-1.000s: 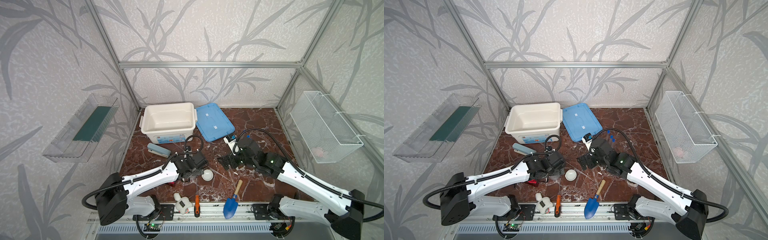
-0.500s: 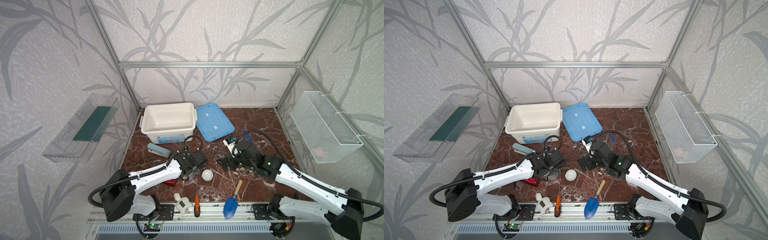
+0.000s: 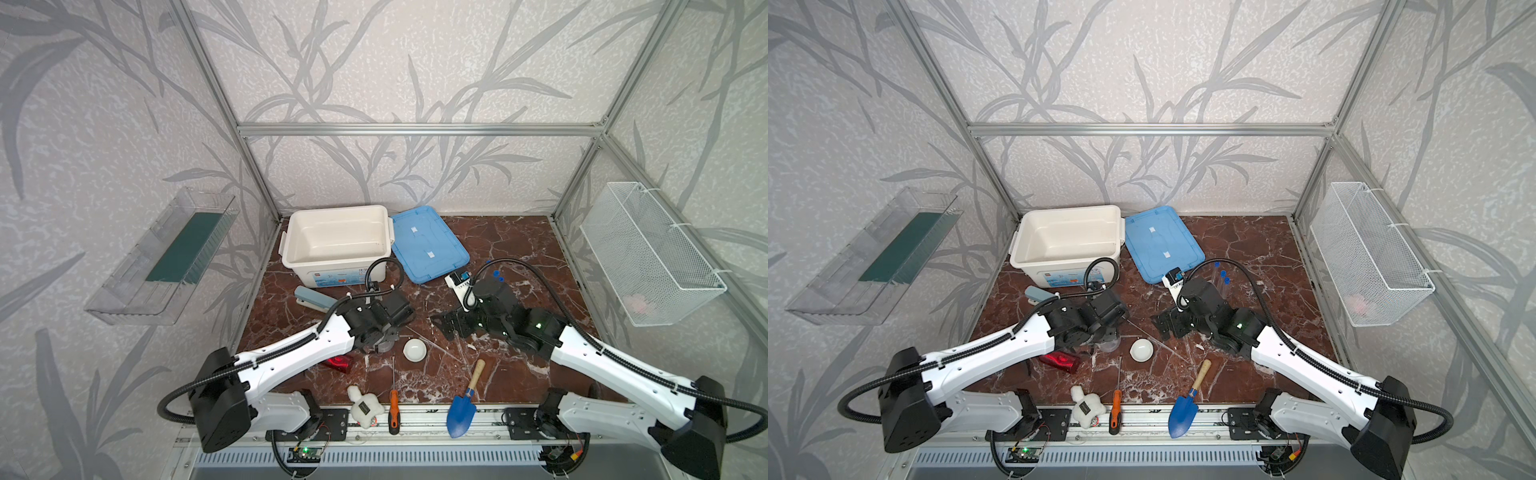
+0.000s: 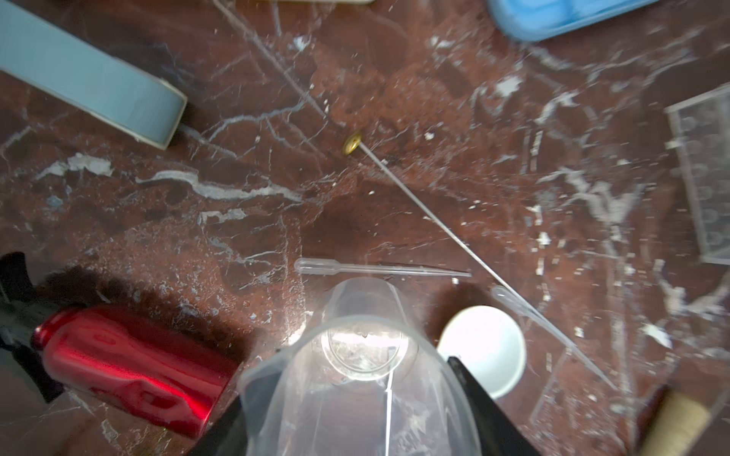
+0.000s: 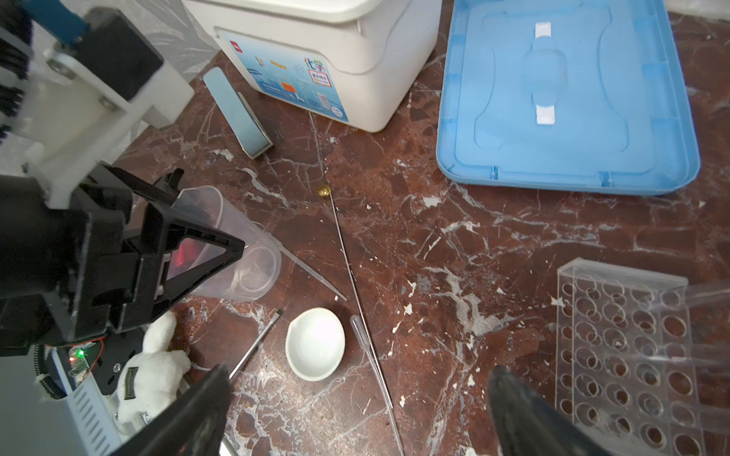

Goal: Organize the chemistry lab equipment
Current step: 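Close the left gripper on the clear measuring cup, then lift the cup over the bin with the left gripper while the right arm rises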

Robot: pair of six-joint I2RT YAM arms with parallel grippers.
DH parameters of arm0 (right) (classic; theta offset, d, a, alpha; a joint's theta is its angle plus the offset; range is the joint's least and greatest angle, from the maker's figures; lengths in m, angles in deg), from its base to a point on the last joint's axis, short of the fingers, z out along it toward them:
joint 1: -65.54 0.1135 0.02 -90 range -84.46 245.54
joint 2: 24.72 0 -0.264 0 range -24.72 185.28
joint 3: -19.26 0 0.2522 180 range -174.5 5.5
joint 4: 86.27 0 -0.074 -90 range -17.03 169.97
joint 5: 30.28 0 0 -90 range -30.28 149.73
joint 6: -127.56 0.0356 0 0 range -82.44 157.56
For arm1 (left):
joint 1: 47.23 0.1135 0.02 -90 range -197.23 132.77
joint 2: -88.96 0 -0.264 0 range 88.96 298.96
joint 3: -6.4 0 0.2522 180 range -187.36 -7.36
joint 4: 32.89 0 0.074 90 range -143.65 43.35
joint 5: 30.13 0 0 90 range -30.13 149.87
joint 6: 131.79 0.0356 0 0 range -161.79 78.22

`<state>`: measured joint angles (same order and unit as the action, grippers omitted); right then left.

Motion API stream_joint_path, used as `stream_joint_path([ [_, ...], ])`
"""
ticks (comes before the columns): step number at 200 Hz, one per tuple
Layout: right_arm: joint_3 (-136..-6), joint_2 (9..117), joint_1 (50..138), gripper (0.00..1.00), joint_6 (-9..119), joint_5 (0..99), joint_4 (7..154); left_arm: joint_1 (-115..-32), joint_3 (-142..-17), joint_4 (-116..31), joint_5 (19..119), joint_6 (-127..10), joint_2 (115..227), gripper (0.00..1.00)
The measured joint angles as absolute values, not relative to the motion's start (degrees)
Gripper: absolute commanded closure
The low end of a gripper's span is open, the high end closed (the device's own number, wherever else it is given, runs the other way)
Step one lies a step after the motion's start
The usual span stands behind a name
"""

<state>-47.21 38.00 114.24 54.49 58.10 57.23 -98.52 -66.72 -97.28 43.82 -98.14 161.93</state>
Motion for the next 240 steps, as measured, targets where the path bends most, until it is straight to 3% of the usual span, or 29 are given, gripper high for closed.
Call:
stream_joint_path([
  [73, -65.2, 47.4, 113.5, 0.01, 54.6, 51.9, 61.5, -83.2, -95.3, -104.6, 47.4, -84.3, 164.8, 0.38],
  [166, -96.7, 76.2, 108.9, 0.01, 55.8, 43.3, 63.3, -60.8, -138.3, -113.5, 50.0, -73.8, 199.0, 0.38],
  [202, -109.7, 88.1, 108.4, 0.01, 54.4, 37.1, 62.1, -54.7, -147.0, -116.4, 49.5, -72.0, 208.2, 0.38],
  [240, -123.3, 98.2, 108.4, 0.01, 52.6, 32.6, 57.7, -52.4, -148.0, -118.2, 46.3, -70.8, 213.3, 0.38],
])
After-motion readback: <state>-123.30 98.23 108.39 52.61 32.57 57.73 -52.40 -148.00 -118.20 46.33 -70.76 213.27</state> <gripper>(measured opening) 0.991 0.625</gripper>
